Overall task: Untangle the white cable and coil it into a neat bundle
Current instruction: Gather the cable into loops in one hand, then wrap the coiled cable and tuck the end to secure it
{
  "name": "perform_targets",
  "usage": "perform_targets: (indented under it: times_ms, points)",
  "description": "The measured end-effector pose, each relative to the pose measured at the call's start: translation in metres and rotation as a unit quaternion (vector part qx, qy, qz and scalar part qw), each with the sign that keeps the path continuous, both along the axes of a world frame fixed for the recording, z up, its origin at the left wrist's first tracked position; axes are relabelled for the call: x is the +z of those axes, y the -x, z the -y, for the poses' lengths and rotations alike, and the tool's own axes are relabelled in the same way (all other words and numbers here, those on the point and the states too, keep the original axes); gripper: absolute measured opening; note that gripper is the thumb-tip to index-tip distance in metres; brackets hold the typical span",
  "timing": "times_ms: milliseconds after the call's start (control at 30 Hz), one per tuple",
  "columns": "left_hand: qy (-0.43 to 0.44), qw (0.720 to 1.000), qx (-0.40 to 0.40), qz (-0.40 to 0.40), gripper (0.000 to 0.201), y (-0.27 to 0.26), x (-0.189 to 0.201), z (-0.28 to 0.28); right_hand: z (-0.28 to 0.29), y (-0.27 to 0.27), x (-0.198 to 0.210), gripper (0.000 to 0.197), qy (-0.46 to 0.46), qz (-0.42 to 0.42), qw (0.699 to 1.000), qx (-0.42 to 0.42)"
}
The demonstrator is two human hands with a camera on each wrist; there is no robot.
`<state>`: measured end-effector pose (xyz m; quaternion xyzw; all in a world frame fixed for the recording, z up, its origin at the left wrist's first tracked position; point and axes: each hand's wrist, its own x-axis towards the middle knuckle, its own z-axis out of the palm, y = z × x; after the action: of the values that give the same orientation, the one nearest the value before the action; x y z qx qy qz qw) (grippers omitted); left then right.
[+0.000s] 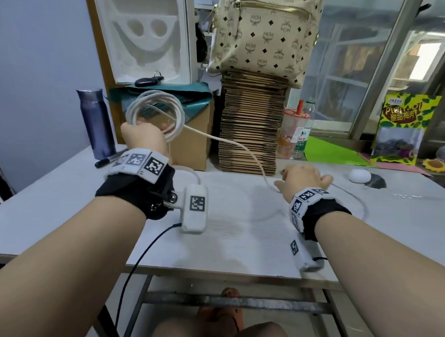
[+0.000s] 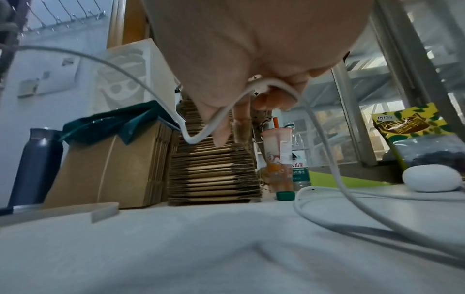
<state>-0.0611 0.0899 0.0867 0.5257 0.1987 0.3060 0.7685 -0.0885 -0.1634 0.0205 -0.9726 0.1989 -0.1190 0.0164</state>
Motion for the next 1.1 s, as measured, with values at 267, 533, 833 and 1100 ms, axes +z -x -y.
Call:
perform_targets:
  times_ms: [267,533,833,1100]
  points:
    - [-0.043,0.992,-0.117,0.01,0.031,0.016,-0.017,0.043,-0.051,0.0,0.022,0.055,-0.23,0.104,0.945,0.209]
    - [-0.14,0.982,-0.12,0.028,0.026,0.018,-0.023,0.046,-0.087,0.006,0.047,0.048,-0.597,-0.014,0.731,0.329]
    - [-0.116,0.98,-0.16,0.013,0.029,0.013,-0.028,0.046,-0.092,0.002,0.039,0.036,-0.572,-0.036,0.765,0.294]
    - [-0.252,0.958,-0.129,0.046,0.016,0.019,-0.04,0.052,-0.095,-0.001,0.041,0.006,-0.565,0.022,0.782,0.261]
